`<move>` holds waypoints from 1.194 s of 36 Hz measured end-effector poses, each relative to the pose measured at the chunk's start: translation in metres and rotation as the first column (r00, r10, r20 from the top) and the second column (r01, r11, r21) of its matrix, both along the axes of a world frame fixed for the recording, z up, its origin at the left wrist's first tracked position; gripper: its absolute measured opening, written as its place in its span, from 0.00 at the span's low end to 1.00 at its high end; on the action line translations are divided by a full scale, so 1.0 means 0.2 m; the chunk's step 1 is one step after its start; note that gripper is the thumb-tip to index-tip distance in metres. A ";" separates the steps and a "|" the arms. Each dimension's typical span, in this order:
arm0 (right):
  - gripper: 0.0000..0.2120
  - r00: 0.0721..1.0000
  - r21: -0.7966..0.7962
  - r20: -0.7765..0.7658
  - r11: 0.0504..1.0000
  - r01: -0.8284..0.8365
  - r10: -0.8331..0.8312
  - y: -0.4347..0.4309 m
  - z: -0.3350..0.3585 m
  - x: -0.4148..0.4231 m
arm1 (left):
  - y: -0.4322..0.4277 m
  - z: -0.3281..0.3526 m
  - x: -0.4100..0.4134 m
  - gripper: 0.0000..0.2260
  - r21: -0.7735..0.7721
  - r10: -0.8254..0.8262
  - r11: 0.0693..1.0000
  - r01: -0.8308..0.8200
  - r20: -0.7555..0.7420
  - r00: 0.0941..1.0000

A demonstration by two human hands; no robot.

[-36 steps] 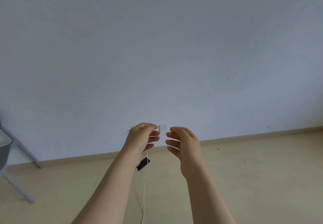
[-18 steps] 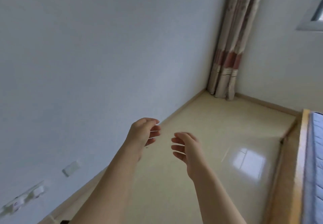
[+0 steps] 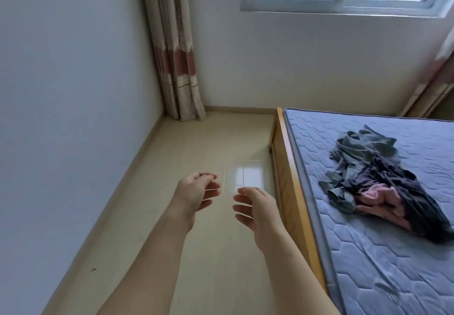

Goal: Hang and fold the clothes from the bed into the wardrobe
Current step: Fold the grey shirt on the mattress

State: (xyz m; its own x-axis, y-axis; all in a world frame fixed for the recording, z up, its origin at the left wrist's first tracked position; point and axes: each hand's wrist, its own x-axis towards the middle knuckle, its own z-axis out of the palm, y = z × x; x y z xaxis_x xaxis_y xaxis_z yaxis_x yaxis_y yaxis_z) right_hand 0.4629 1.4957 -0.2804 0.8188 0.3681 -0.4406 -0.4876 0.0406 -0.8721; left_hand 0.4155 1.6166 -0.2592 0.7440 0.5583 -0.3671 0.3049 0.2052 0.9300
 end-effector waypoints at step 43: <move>0.07 0.529 -0.085 -0.209 0.554 0.828 -0.822 -0.67 -0.23 2.82 | -0.69 -0.18 3.45 0.07 -0.035 -0.809 0.570 0.821 -0.198 0.553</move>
